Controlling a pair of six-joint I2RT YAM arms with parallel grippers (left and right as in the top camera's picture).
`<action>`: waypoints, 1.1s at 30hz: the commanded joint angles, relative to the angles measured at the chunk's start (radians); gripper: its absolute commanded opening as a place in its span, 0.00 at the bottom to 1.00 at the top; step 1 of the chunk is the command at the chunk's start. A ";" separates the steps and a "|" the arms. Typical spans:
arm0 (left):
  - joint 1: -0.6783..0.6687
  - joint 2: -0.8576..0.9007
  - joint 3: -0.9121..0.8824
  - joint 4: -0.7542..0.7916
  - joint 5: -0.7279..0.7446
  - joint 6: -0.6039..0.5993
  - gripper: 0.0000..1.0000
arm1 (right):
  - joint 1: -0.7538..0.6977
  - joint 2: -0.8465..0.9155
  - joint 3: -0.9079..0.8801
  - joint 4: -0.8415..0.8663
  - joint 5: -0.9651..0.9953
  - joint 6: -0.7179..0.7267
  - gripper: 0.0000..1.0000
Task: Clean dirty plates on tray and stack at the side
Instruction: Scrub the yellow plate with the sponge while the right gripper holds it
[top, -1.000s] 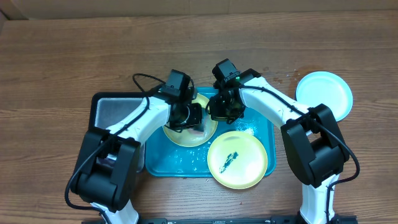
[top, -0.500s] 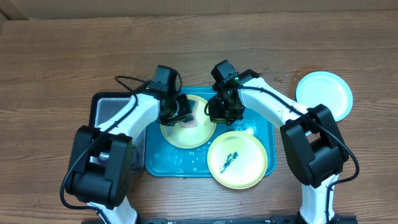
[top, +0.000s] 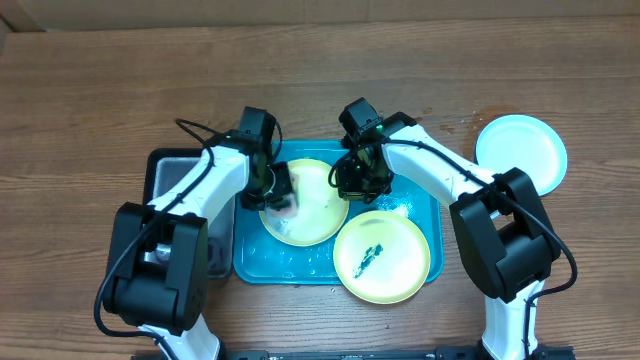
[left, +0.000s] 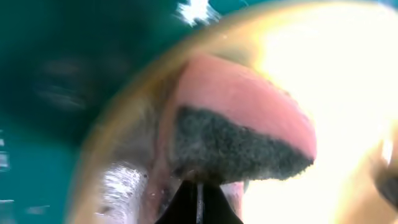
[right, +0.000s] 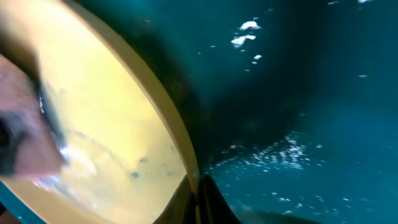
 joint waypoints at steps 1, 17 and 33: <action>-0.074 0.023 -0.022 -0.013 0.313 0.125 0.04 | 0.002 0.002 0.026 0.015 -0.016 0.002 0.04; -0.110 0.023 -0.022 0.210 0.298 -0.165 0.04 | 0.002 0.002 0.026 0.008 -0.017 0.005 0.04; 0.023 0.023 -0.022 0.041 -0.148 -0.231 0.04 | 0.002 0.002 0.026 -0.014 -0.016 0.005 0.04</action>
